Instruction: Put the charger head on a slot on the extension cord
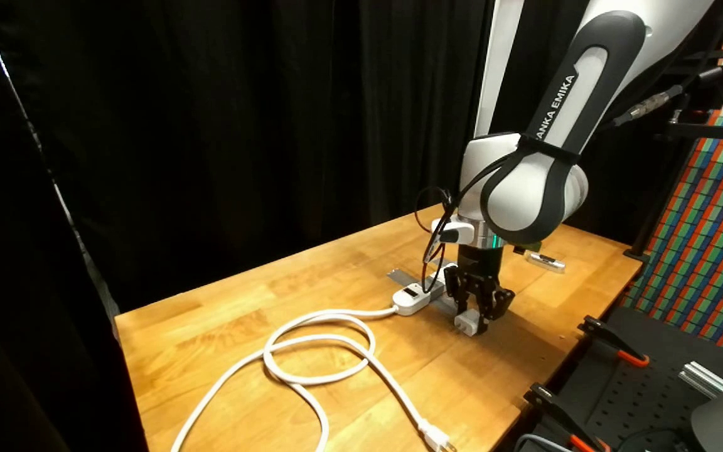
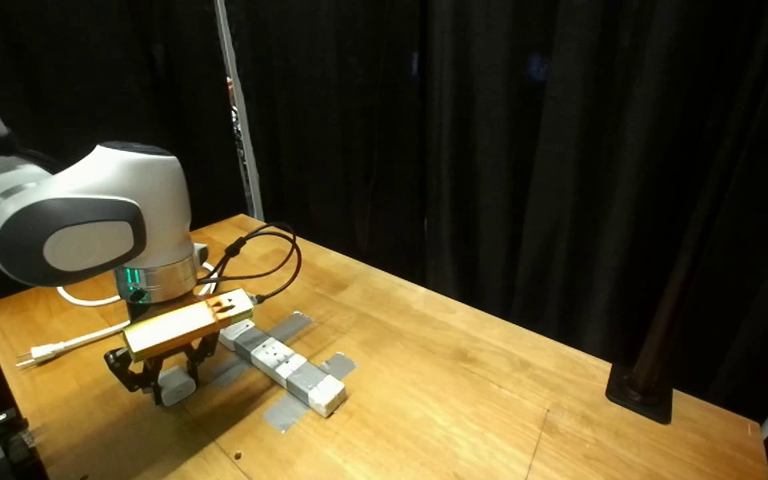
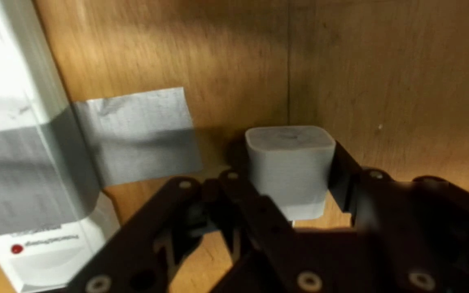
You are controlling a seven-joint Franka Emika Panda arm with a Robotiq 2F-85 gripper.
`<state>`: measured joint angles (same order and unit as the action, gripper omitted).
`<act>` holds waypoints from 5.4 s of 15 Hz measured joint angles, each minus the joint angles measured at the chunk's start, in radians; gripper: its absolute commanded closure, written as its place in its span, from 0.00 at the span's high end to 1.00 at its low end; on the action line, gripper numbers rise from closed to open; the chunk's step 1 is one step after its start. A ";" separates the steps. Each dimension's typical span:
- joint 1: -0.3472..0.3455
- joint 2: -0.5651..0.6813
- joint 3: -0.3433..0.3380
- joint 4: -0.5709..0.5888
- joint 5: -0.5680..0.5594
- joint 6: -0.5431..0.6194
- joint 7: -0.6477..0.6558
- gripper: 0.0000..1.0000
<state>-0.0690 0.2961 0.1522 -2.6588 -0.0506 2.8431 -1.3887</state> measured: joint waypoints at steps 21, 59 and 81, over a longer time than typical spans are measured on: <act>0.210 -0.054 -0.198 0.416 -0.998 -0.692 1.191 0.48; 0.174 0.278 -0.127 0.469 -1.758 -1.414 2.004 0.23; 0.106 0.371 -0.009 0.488 -1.423 -1.306 1.099 0.23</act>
<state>0.0374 0.6675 0.1427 -2.1708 -1.4737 1.5369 -0.2898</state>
